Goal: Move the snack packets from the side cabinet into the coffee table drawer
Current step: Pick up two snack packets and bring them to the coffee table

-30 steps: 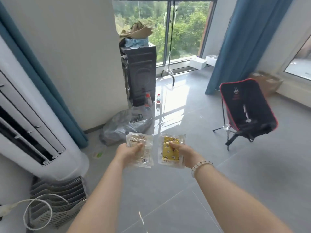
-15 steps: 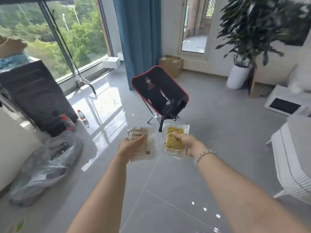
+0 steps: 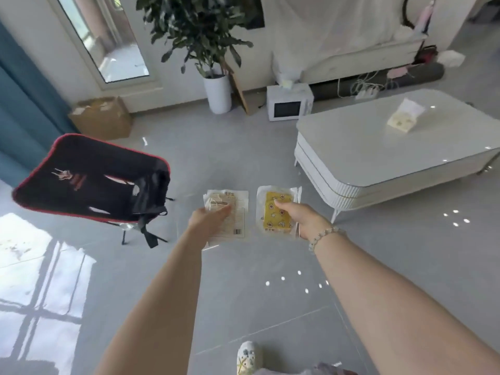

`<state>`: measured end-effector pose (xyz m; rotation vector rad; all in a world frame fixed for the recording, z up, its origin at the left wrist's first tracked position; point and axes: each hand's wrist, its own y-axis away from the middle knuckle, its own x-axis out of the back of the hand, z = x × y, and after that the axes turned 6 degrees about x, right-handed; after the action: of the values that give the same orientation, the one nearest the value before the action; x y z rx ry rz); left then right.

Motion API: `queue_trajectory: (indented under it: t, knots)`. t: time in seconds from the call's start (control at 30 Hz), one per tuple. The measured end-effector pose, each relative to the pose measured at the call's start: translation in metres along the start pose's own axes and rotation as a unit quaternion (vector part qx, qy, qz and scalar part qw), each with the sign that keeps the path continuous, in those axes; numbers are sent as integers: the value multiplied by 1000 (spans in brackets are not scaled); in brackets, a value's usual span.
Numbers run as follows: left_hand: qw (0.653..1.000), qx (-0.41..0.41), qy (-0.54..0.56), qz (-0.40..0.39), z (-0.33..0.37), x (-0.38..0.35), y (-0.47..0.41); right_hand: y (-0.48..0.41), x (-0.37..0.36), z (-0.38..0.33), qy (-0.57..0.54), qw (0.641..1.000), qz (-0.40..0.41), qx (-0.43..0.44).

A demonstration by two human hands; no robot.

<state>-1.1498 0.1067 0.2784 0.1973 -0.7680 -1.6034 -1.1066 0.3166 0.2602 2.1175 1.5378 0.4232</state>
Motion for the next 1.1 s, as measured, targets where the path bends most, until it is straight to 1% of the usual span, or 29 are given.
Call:
queue_trajectory:
  t: [0.07,0.17,0.3,0.47,0.57,0.7,0.8,0.97,1.1]
  knots:
    - [999,-17,-22,-32,25,-22,-19,-3,18,-8,-21,999,50,-1]
    - [994,-33,-53,-92,57,-57,-42,-17,46,-12,-64,993,104,2]
    - [983,-59,-105,-138,89,-109,-71,-31,82,-15,-109,980,165,4]
    - [965,-70,-154,-201,111,-191,-80,-24,141,-12,-199,950,242,4]
    - [950,-72,-174,-250,123,-242,-77,-21,181,-9,-215,933,290,-9]
    - [935,-67,-190,-293,145,-316,-71,-25,243,-15,-228,912,340,-26]
    - [927,-67,-200,-308,168,-375,-66,-30,297,-27,-246,902,355,-20]
    - [923,-77,-204,-318,215,-473,-62,-47,390,-50,-255,895,367,-10]
    - [918,-88,-208,-327,243,-531,-63,-69,449,-67,-258,893,369,-8]
